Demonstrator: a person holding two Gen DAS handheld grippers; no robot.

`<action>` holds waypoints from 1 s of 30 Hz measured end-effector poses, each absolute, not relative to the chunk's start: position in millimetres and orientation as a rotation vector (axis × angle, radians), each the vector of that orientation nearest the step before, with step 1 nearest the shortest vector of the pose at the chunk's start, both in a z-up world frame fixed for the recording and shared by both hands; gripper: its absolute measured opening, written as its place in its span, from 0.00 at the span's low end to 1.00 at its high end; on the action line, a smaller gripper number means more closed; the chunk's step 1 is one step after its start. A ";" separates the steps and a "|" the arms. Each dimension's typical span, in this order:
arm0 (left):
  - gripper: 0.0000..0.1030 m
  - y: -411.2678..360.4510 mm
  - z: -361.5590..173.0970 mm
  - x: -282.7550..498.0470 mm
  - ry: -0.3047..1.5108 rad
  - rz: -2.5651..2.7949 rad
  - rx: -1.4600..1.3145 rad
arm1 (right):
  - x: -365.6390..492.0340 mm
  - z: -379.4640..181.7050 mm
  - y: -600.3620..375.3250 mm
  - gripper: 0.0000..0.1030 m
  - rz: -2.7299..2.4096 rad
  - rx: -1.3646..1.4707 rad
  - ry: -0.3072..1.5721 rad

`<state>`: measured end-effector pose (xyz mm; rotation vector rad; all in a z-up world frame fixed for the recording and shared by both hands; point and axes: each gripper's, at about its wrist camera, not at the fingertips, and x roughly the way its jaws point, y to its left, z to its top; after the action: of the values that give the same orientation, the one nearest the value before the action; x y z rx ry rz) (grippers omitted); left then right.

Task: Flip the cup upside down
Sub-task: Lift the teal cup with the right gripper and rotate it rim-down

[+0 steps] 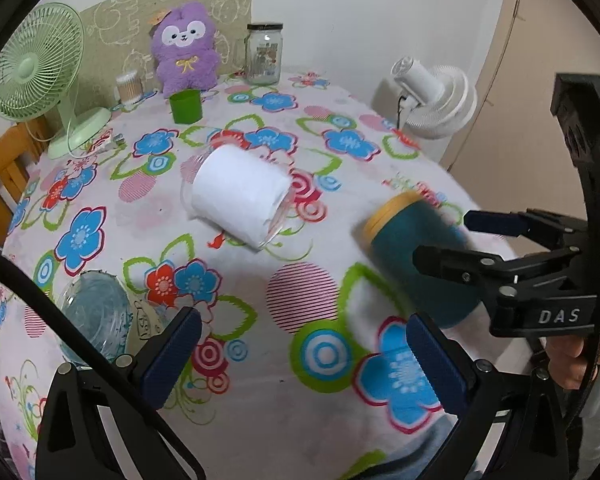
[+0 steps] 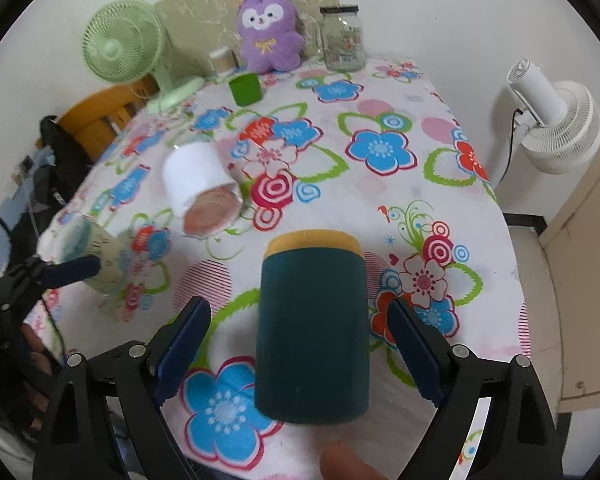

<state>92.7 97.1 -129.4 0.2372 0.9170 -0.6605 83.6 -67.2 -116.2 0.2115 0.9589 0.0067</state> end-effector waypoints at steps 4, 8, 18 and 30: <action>1.00 84.9 -120.5 84.6 0.913 -0.698 0.210 | 63.9 -104.5 -81.9 0.89 0.029 0.235 0.922; 1.00 63.1 -120.9 78.6 0.934 -0.728 0.201 | 35.9 -101.0 -107.4 0.89 0.006 0.272 0.885; 1.00 -4.2 -133.5 74.3 1.001 -0.774 0.172 | -23.9 -110.8 -164.2 0.89 -0.090 0.328 0.830; 0.83 -29.3 -168.1 87.1 1.130 -0.667 0.196 | -33.2 -136.4 -191.8 0.89 -0.094 0.414 0.811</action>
<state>87.1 -29.3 -168.1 0.1956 1.1298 -0.6666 -33.2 -191.8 -136.4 0.4136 0.8105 -0.0942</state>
